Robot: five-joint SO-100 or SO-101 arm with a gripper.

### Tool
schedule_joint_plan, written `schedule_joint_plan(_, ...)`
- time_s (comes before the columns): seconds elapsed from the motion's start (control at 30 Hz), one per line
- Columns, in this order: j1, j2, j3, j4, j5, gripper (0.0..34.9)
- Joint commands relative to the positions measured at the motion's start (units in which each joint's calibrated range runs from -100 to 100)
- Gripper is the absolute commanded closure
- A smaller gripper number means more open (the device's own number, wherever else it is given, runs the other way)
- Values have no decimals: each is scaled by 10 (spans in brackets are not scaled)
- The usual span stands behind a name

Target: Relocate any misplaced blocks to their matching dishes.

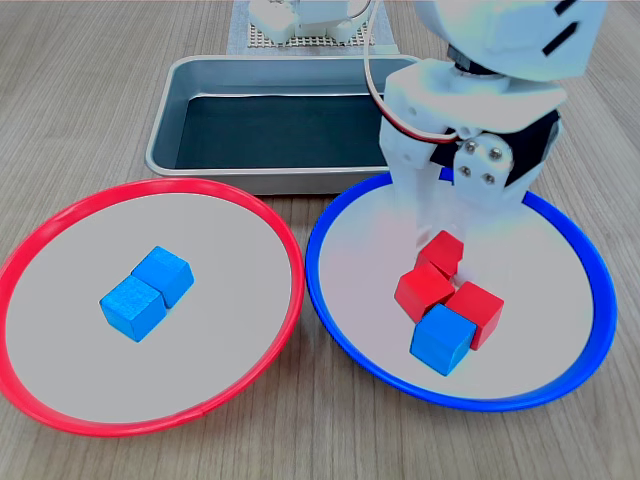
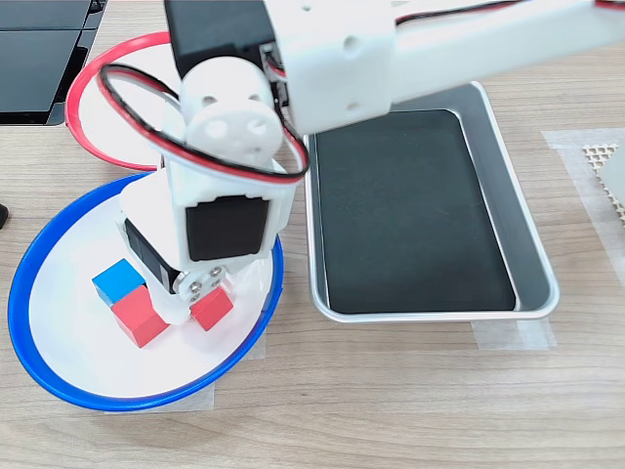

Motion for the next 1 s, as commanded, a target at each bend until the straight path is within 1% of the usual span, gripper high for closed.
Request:
schedule_joint_plan(0.0,-8,-5,-22,9,-1,315)
schedule_joint_plan(0.07,-11,-5,-23,10,0,343)
schedule_joint_plan(0.1,-12,-5,-23,12,0,346)
schedule_joint_plan(0.3,-13,-34,-13,15,0,346)
schedule_joint_plan(0.47,-2,-81,-26,35,3,346)
schedule_joint_plan(0.53,11,-90,-41,43,10,346)
schedule_joint_plan(0.57,33,-98,-49,44,21,346)
schedule_joint_plan(0.67,69,-111,-48,39,40,346)
schedule_joint_plan(0.77,109,-124,-40,19,61,346)
schedule_joint_plan(0.87,148,-139,-20,-21,79,346)
schedule_joint_plan(0.97,169,-144,-10,-39,88,346)
